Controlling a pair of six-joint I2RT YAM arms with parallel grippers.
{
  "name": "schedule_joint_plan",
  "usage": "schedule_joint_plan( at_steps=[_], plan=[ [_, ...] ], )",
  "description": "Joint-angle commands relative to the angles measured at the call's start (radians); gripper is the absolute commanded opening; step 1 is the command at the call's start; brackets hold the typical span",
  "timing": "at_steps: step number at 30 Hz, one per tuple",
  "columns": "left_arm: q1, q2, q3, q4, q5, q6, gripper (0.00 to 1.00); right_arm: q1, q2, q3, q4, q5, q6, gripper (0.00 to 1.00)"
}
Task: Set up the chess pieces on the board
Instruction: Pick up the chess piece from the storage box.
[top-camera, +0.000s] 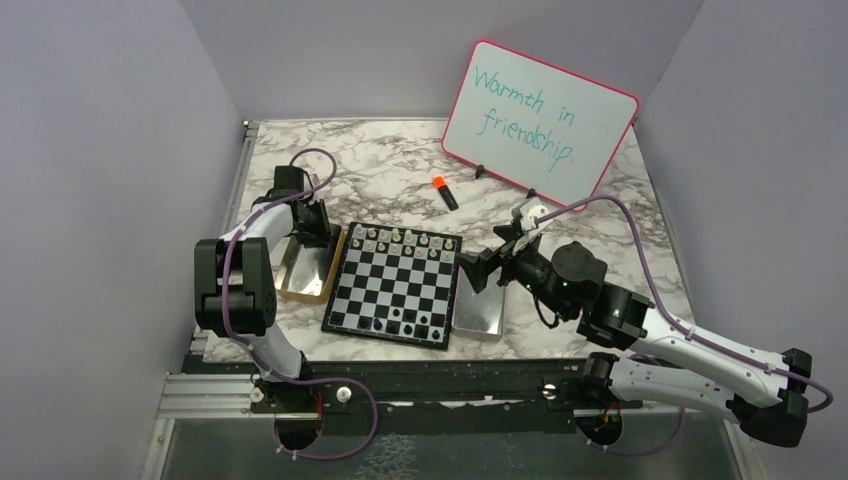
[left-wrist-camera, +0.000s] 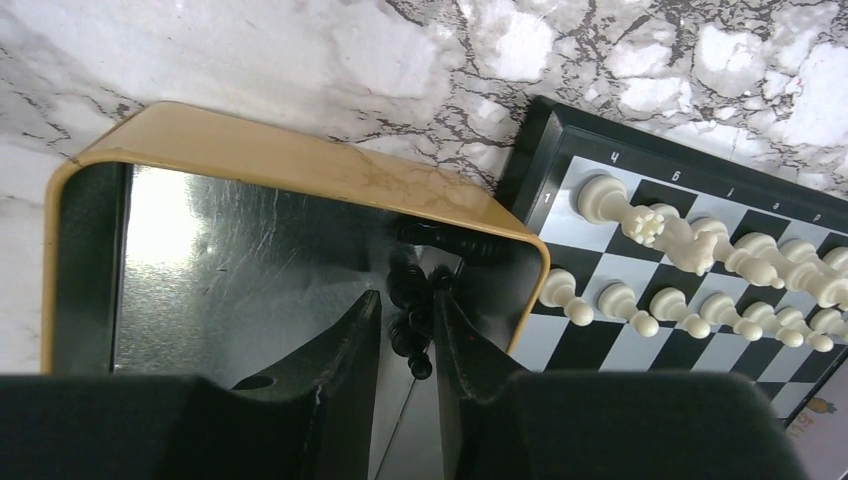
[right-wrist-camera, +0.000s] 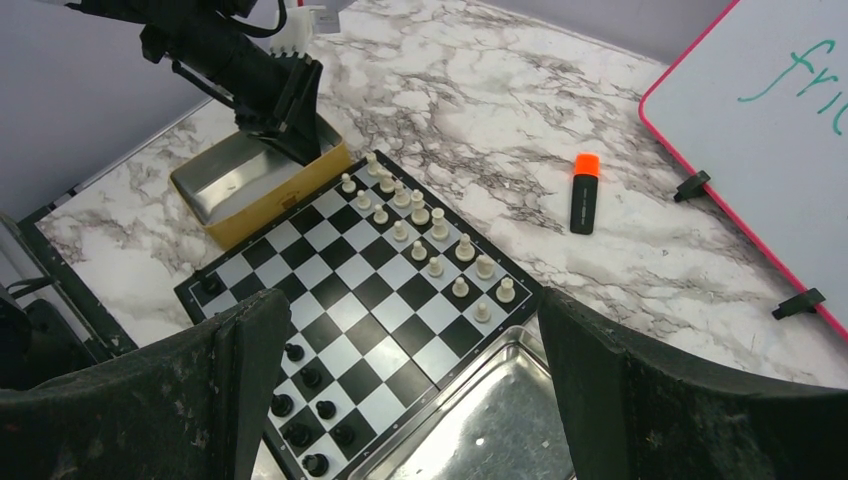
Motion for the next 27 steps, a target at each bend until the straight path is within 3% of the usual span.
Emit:
schedule_joint_plan(
  at_steps=[1,11,23,27],
  plan=[
    [0.002,0.006,-0.004,0.001,-0.037,0.024,0.25,0.0,0.0,0.027,0.038,-0.015,0.003,1.0],
    [-0.014,0.051,0.013,0.001,-0.041,0.03,0.21,0.0,-0.005,0.022,0.039,-0.017,0.007,1.0],
    [-0.021,0.003,0.013,-0.029,-0.075,0.016,0.01,0.0,-0.006,0.011,0.045,-0.025,0.011,1.0],
    [-0.027,-0.037,0.013,-0.048,-0.134,-0.001,0.0,0.0,-0.001,0.016,0.042,-0.027,0.013,1.0]
  ],
)
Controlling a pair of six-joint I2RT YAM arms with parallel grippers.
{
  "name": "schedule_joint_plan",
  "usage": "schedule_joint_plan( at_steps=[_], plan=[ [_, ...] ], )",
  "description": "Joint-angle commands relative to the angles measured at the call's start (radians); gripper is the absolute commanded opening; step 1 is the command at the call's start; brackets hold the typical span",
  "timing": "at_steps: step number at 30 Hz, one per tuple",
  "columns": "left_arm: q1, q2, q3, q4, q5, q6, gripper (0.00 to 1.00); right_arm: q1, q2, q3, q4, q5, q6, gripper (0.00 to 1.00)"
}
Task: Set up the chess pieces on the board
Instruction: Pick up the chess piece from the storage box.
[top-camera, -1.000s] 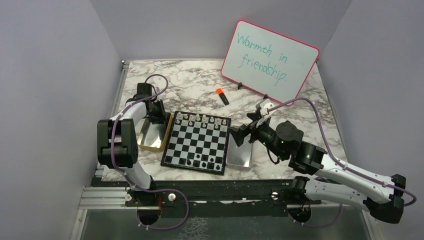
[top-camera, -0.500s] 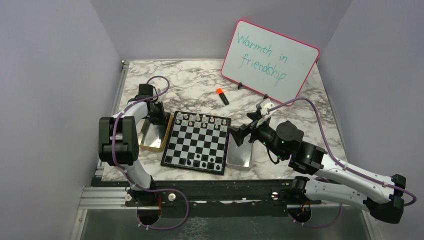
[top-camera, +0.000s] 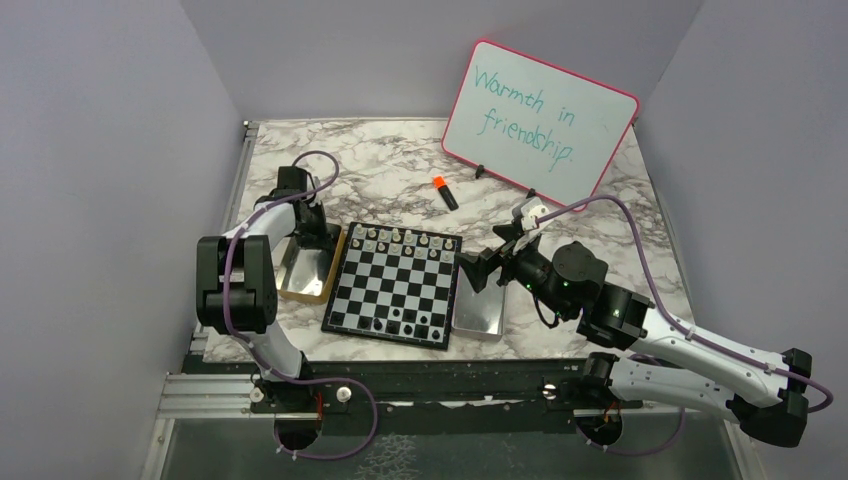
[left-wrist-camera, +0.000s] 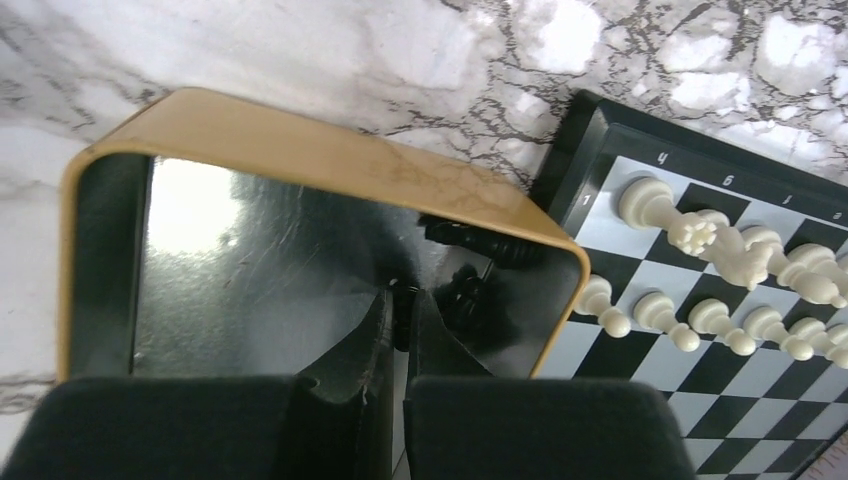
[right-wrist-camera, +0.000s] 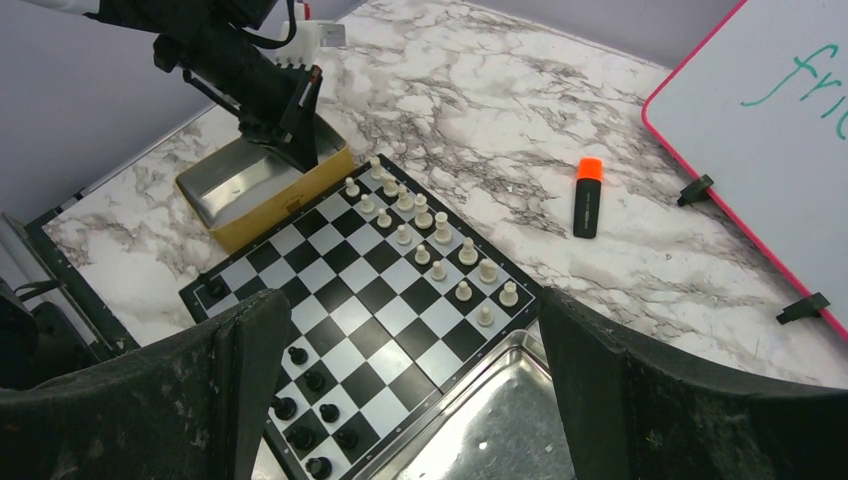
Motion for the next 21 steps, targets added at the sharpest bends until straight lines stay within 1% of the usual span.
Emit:
schedule_joint_plan(
  at_steps=[1,4,9,12,17,21],
  plan=[
    [-0.012,-0.077,0.007,-0.04,-0.095,-0.018,0.0,0.0,0.001,0.018,0.029,-0.026,0.014,1.0],
    [-0.014,-0.118,0.019,-0.055,-0.122,-0.036,0.0,0.0,0.003,0.016,0.025,-0.035,0.02,1.0],
    [-0.022,-0.177,0.063,-0.094,-0.107,-0.041,0.0,0.0,0.0,0.009,0.035,-0.014,0.009,1.0],
    [-0.079,-0.202,0.088,-0.134,-0.111,-0.033,0.01,0.0,-0.01,0.012,0.001,0.025,0.028,1.0],
    [-0.198,-0.244,0.119,-0.206,-0.138,-0.037,0.01,0.0,-0.052,-0.022,0.0,0.054,0.041,1.0],
    [-0.299,-0.279,0.117,-0.239,-0.103,-0.075,0.01,0.0,-0.084,-0.048,-0.005,0.073,0.036,1.0]
  ],
)
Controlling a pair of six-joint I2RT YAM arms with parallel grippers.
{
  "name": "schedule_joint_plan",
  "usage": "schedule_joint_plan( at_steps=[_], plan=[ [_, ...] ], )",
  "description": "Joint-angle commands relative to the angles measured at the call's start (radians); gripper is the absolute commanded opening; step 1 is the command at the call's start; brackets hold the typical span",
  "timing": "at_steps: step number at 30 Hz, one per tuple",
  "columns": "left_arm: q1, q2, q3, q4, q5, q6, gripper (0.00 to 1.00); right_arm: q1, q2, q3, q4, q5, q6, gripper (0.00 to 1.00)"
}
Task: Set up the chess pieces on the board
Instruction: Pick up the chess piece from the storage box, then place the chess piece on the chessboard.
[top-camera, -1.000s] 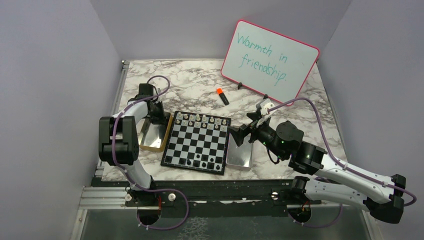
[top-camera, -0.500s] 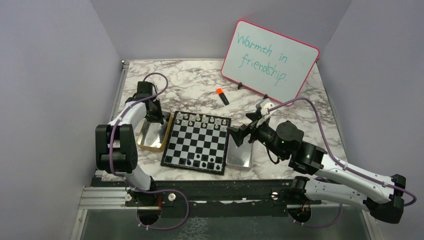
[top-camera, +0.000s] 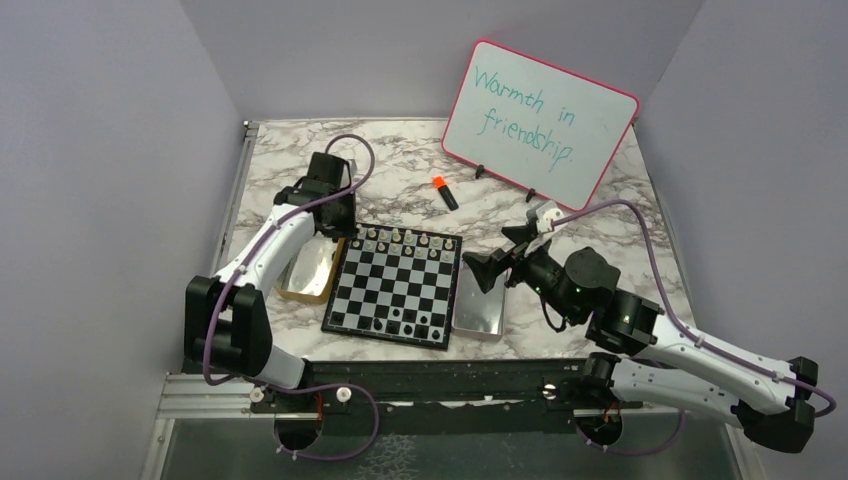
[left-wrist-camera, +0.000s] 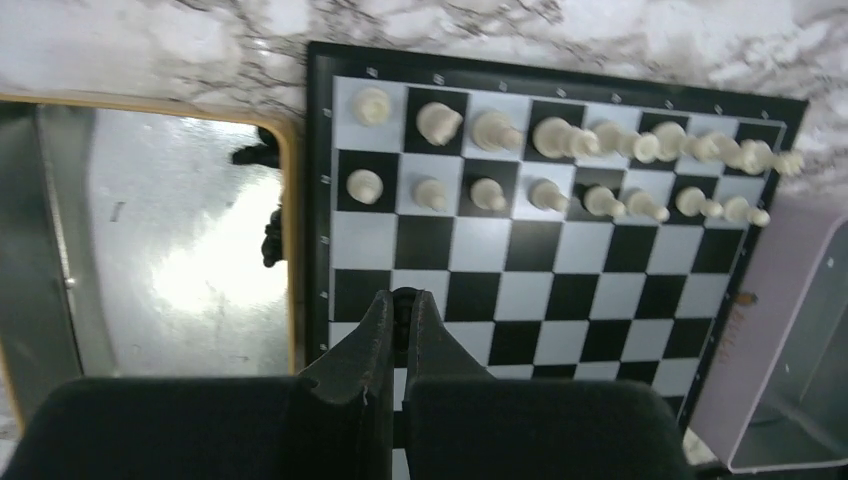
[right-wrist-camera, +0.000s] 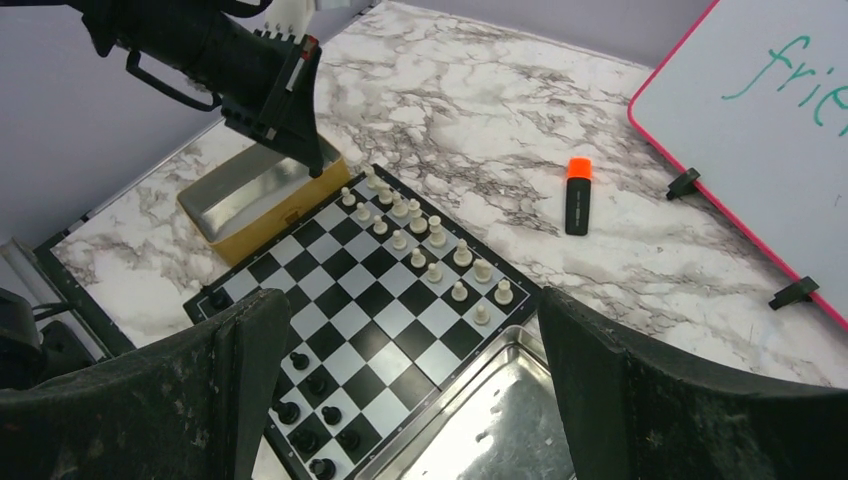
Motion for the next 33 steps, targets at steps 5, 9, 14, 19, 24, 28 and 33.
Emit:
schedule_joint_plan(
  at_steps=[5,9,14,19,24,28,33],
  plan=[
    [-0.219,-0.078,0.011,-0.132,-0.009,-0.078,0.01,0.0,-0.058,-0.039,-0.011,0.06,0.0,1.0],
    [-0.31,-0.098,-0.031,-0.155,-0.023,-0.122,0.02,0.0,-0.071,-0.05,-0.02,0.054,-0.004,1.0],
    [-0.375,-0.12,-0.118,-0.157,-0.062,-0.186,0.02,0.0,-0.095,-0.069,-0.037,0.054,0.003,1.0],
    [-0.398,-0.118,-0.206,-0.137,-0.065,-0.219,0.02,0.0,-0.113,-0.095,-0.018,0.065,0.005,1.0],
    [-0.403,-0.122,-0.229,-0.113,-0.057,-0.226,0.02,0.0,-0.114,-0.096,-0.021,0.063,0.007,1.0],
    [-0.406,-0.106,-0.242,-0.092,-0.03,-0.224,0.02,0.0,-0.115,-0.095,-0.023,0.065,0.012,1.0],
    [-0.41,-0.094,-0.258,-0.076,-0.017,-0.221,0.02,0.0,-0.111,-0.095,-0.022,0.065,0.016,1.0]
  ],
)
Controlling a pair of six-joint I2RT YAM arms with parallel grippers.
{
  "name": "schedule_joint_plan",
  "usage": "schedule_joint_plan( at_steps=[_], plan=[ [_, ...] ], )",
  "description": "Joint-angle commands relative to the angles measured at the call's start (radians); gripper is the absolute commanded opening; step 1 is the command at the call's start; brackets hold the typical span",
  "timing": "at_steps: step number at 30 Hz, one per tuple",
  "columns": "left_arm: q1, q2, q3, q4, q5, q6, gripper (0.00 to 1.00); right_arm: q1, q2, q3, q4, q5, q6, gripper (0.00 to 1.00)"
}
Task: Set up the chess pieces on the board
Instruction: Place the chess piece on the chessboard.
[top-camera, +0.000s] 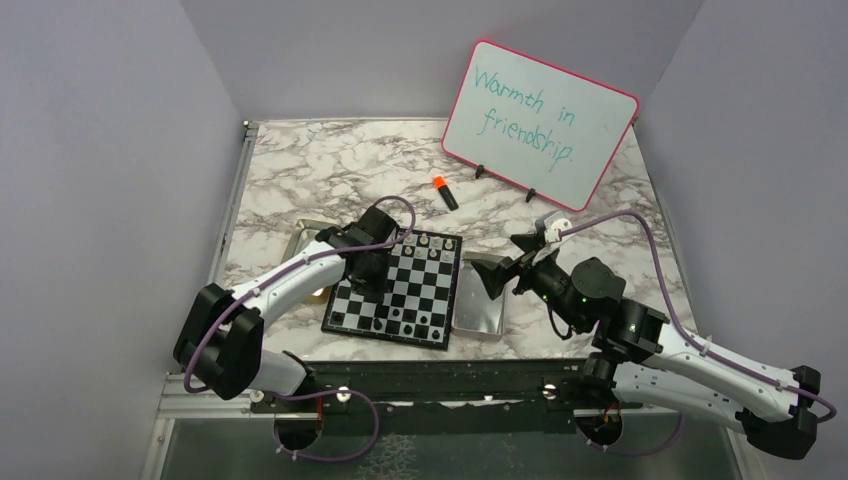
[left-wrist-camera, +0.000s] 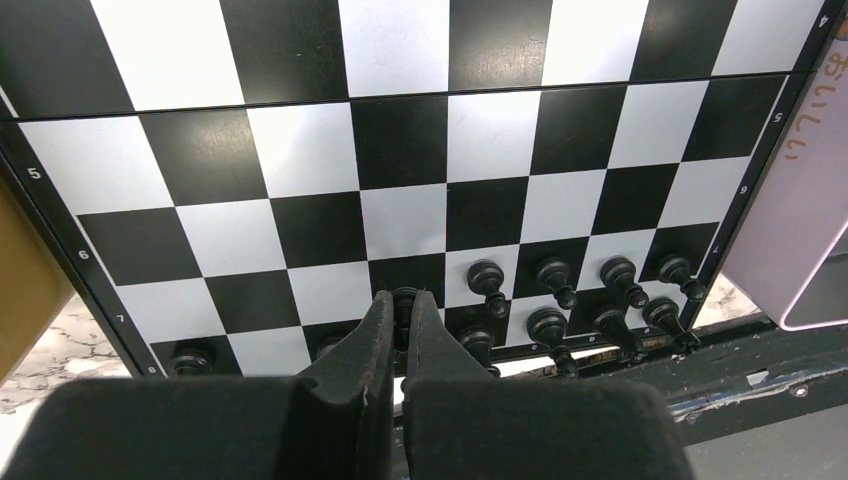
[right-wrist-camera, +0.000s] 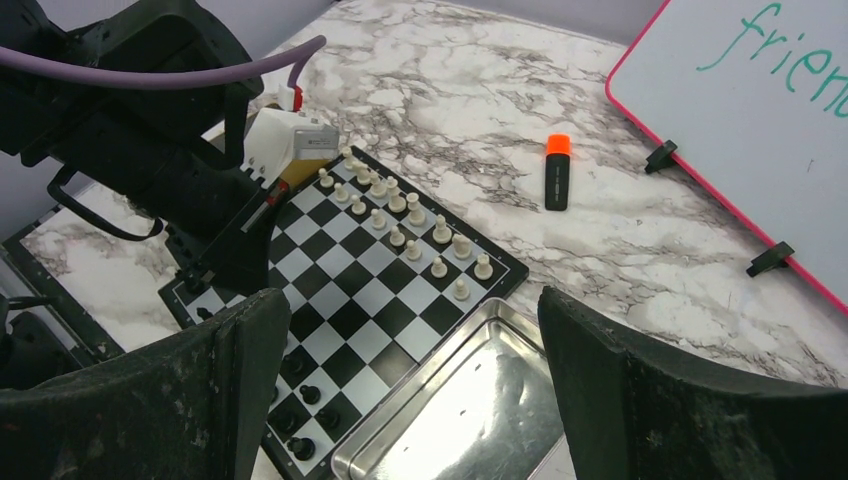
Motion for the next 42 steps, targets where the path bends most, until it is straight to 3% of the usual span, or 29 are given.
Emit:
schedule_joint_plan(
  at_steps=[1,26,33,42],
  plan=[
    [-0.01,0.01,-0.02,0.034,0.014,-0.007,0.02,0.0,-0.004,-0.004,-0.005,0.027,0.014,1.0],
    [-0.043,0.054,-0.056,0.045,0.024,-0.02,0.05,0.0,-0.006,-0.017,0.008,0.035,0.006,1.0],
    [-0.043,0.048,-0.051,0.045,0.022,-0.019,0.16,0.0,-0.011,-0.018,0.008,0.036,0.009,1.0],
    [-0.043,0.037,-0.047,0.043,0.029,-0.021,0.2,0.0,-0.003,-0.02,0.012,0.028,0.012,1.0]
  ],
)
